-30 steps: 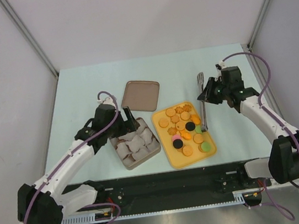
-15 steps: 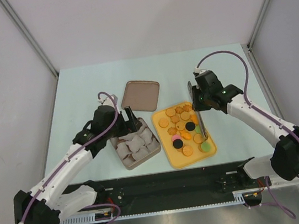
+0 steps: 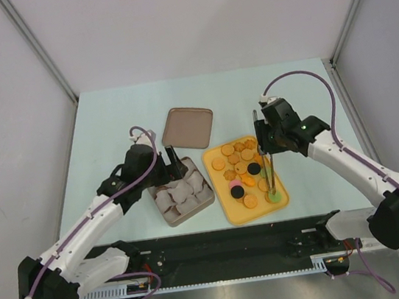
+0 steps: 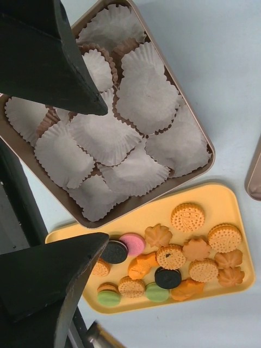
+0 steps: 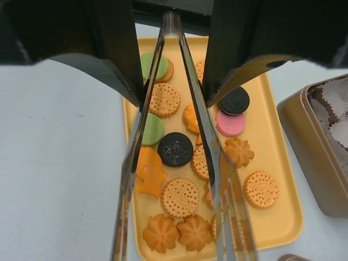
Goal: Pack the cookies
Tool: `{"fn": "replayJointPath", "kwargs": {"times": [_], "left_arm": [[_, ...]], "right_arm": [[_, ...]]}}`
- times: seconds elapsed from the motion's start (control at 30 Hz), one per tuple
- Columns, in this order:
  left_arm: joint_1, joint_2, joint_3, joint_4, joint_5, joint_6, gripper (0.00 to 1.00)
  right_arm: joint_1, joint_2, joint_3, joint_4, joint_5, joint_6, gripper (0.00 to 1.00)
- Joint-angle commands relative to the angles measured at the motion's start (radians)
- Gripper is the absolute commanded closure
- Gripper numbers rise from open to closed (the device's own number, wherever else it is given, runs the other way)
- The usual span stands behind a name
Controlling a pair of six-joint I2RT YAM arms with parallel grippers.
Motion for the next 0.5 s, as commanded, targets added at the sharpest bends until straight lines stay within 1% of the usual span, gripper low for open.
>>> {"fn": "replayJointPath", "kwargs": {"times": [0.0,0.07,0.17,0.3,0.4,0.47], "left_arm": [[-0.004,-0.032,-0.013,0.001,-0.014,-0.003,0.06],[-0.004,-0.035,-0.017,0.001,-0.021,-0.003,0.06],[-0.004,-0.034,-0.026,0.004,-0.019,-0.005,0.06],[-0.005,-0.02,-0.025,0.018,-0.005,-0.011,0.06],[-0.004,-0.014,-0.013,0.014,-0.002,-0.011,0.06],[-0.004,-0.014,-0.007,0.012,-0.004,-0.006,0.06]], "right_arm": [[0.015,-0.042,-0.009,-0.015,-0.006,0.002,0.49],[0.018,-0.042,-0.032,-0.012,-0.007,0.003,0.49],[0.018,-0.048,-0.052,-0.006,-0.007,0.006,0.52],[0.02,-0.059,-0.052,0.009,0.004,0.011,0.66],[0.02,-0.064,-0.029,0.002,0.016,0.018,0.73],[0.015,-0.068,0.004,-0.009,0.042,0.022,0.82]]}}
